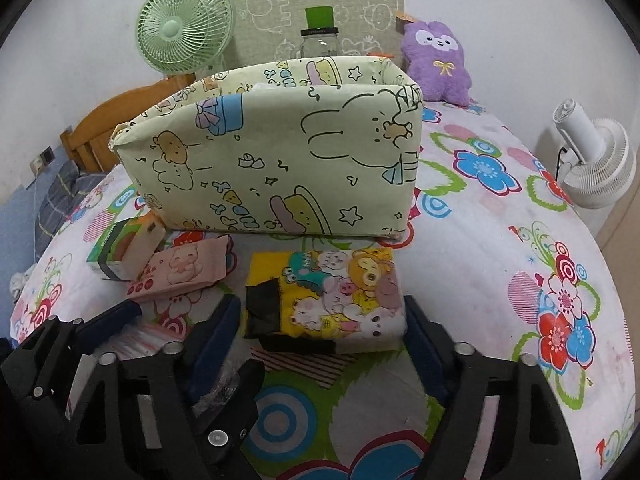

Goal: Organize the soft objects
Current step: 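Close the right tool on the yellow pouch and lift it, then carry the yellow pouch in the right tool over the fabric box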

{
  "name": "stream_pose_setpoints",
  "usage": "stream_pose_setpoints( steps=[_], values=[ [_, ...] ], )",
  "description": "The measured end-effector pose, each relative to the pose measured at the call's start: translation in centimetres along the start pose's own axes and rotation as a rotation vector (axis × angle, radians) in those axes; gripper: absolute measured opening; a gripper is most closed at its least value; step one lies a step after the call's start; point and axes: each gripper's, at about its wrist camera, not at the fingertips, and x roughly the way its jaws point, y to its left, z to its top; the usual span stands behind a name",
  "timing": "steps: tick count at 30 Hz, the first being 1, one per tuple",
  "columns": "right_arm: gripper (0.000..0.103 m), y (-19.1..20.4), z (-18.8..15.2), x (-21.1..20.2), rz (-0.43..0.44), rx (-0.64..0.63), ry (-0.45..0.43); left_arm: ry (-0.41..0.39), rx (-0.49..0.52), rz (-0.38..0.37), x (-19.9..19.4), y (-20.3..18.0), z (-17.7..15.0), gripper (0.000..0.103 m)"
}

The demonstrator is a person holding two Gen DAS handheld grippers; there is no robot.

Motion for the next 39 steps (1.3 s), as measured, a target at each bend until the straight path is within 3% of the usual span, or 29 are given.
stream_pose_setpoints(
  steps=[16, 39],
  values=[
    [0.075, 0.2, -0.5, -1.8, -0.009, -0.008, -0.038, -0.03, 0.02, 0.0, -1.3, -0.6, -0.3, 0.095],
    [0.075, 0.6, 0.4, -8.1, -0.033, 0.002, -0.142, -0.141, 0.051, -0.004, -7.2, -1.7, 0.8, 0.094]
  ],
)
